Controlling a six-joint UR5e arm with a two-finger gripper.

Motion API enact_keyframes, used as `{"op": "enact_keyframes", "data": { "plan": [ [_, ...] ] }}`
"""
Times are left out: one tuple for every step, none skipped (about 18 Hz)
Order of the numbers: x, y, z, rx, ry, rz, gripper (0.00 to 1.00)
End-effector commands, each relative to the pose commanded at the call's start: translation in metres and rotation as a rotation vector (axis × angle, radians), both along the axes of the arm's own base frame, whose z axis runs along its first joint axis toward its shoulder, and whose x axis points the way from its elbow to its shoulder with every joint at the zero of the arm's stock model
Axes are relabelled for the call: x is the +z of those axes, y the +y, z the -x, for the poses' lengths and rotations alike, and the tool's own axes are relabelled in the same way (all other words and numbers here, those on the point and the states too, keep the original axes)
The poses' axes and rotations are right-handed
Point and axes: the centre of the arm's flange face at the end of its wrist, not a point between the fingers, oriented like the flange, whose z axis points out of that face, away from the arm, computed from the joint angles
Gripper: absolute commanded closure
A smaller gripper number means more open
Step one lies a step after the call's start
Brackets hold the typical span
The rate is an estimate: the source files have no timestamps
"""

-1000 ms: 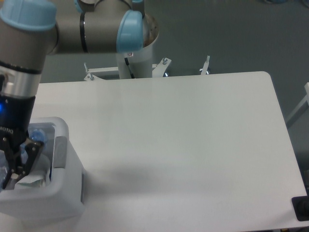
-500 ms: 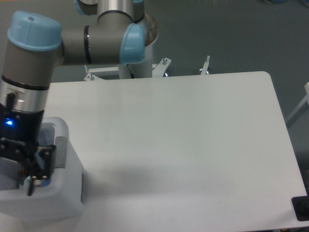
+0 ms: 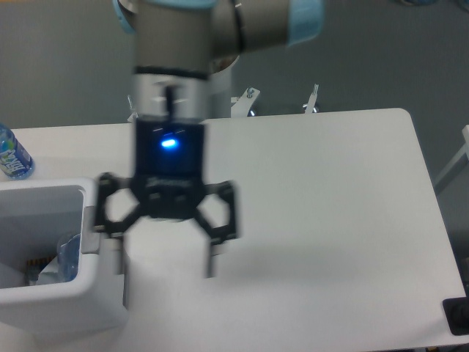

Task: Place the trash in the trash can
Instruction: 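Open the gripper to release the bottle and raise it away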

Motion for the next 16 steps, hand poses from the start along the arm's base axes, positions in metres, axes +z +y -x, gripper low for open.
{"op": "enact_keyframes", "data": {
  "plan": [
    [-0.001,-0.007,0.007,-0.012,0.02,0.025,0.0],
    [0.002,-0.015,0.008,-0.033,0.043,0.072,0.0],
    [-0.003,-0.022,0.006,-0.068,0.064,0.156,0.0],
    [-0.008,-0.03,0.004,-0.104,0.09,0.249,0.0],
    [-0.011,-0.039,0.004,-0.127,0.12,0.333,0.0],
    [-0.016,-0.047,0.003,-0.13,0.135,0.402,0.0],
    [-0.018,-0.056,-0.001,-0.129,0.141,0.46,0.0],
    [-0.023,-0.065,-0.009,-0.125,0.128,0.515,0.0],
    [-0.024,-0.074,-0.015,-0.119,0.136,0.559,0.0],
    [-0.029,-0.082,-0.017,-0.134,0.15,0.609,0.0],
    [-0.034,-0.087,-0.02,-0.167,0.175,0.664,0.0],
    [-0.037,-0.094,-0.022,-0.205,0.203,0.716,0.0],
    [-0.04,-0.1,-0.024,-0.245,0.215,0.771,0.0],
    [-0.041,-0.106,-0.028,-0.284,0.222,0.816,0.0],
    [-0.042,-0.109,-0.03,-0.312,0.23,0.845,0.0],
    [-0.041,-0.111,-0.03,-0.32,0.238,0.852,0.0]
  ]
}}
